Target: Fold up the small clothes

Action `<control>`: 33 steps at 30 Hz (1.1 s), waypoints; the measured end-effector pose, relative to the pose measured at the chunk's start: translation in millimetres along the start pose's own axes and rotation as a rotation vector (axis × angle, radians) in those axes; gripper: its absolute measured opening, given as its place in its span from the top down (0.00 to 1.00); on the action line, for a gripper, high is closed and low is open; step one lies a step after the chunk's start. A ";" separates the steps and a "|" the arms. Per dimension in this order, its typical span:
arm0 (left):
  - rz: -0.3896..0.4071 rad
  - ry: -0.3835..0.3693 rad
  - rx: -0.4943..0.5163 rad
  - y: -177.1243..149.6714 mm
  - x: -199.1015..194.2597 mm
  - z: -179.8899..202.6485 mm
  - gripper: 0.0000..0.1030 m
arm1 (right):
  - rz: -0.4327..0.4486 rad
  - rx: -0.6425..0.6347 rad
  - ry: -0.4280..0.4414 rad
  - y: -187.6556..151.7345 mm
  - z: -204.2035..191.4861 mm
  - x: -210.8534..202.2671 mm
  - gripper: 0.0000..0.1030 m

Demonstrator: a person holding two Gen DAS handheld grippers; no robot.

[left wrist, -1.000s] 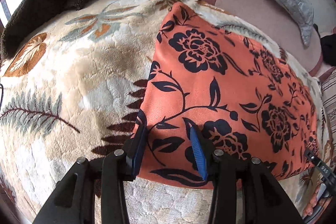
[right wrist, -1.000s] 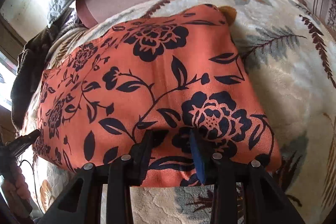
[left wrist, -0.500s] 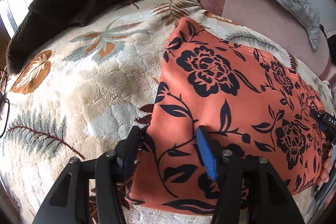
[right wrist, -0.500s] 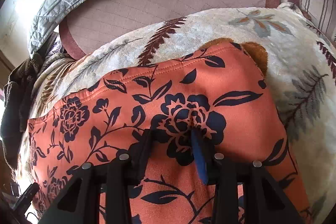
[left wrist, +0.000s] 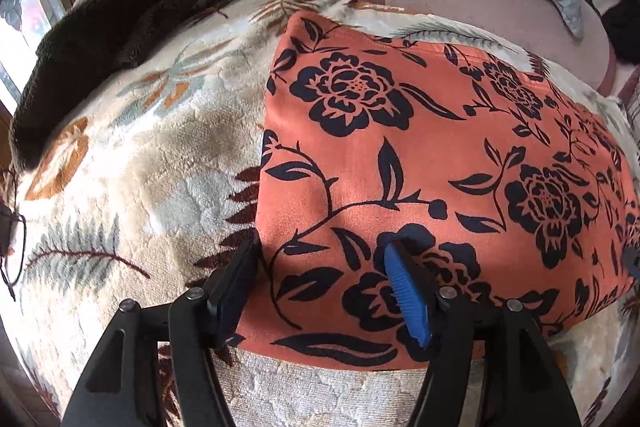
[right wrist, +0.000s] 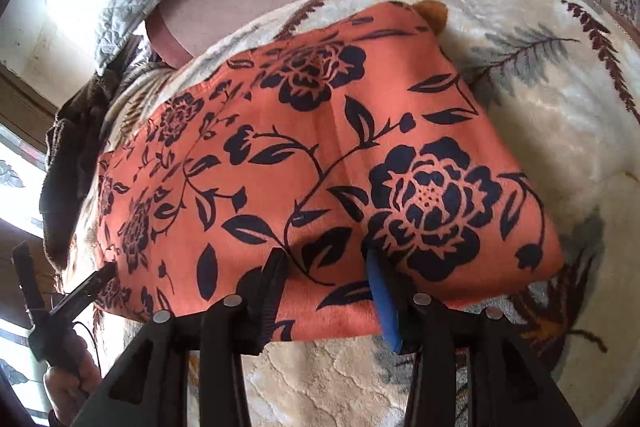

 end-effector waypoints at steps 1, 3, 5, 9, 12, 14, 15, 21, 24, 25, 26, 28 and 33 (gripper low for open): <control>0.004 -0.004 -0.003 -1.7 -5.7 -0.5 0.35 | 0.002 0.022 0.020 -2.3 0.6 -8.0 0.56; 0.004 -0.055 -0.040 -7.5 -16.5 -3.2 0.35 | 0.039 0.100 0.113 -7.4 4.6 -25.8 0.49; -0.019 -0.099 -0.098 -15.5 -25.5 -8.0 0.35 | 0.077 0.192 0.167 -17.6 14.3 -41.0 0.39; -0.051 -0.212 -0.192 -39.4 -46.1 -11.5 0.34 | 0.078 0.377 0.282 -46.1 34.7 -48.6 0.37; -0.142 -0.344 -0.363 -52.5 -38.5 -20.6 0.34 | 0.074 0.546 0.341 -56.1 52.8 -39.6 0.35; -0.186 -0.402 -0.474 -56.4 -27.6 -29.4 0.34 | 0.066 0.626 0.374 -56.7 63.9 -29.6 0.35; -0.196 -0.423 -0.508 -56.1 -22.4 -31.6 0.34 | 0.067 0.666 0.378 -56.1 70.1 -24.3 0.35; -0.137 -0.570 -0.700 -26.3 4.1 -44.6 0.28 | 0.142 0.764 0.442 -30.2 87.9 -2.1 0.35; -0.095 -0.622 -0.743 -14.7 12.0 -42.9 0.28 | 0.164 0.765 0.453 -15.2 85.9 4.5 0.33; -0.079 -0.615 -0.738 -13.1 12.0 -40.3 0.29 | 0.175 0.750 0.456 -9.2 84.0 5.2 0.33; -0.067 -0.599 -0.723 -11.1 12.3 -37.1 0.45 | 0.194 0.725 0.453 -4.6 84.1 3.7 0.33; -0.089 -0.566 -0.674 -9.5 17.2 -30.7 0.77 | 0.205 0.660 0.399 5.0 81.1 6.3 0.74; -0.035 -0.553 -0.646 -8.5 -2.1 -37.9 0.81 | 0.273 0.570 0.323 10.5 72.5 -10.1 0.87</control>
Point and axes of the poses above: each gripper's, at about its wrist camera, not at the fingertips, and x roughly the way its jaws point, z to its right, y to its top, the point moved 6 cm from there along x, roughly the way its jaws point, and after that the axes turned 5 degrees about -x, right-handed, at the moved point
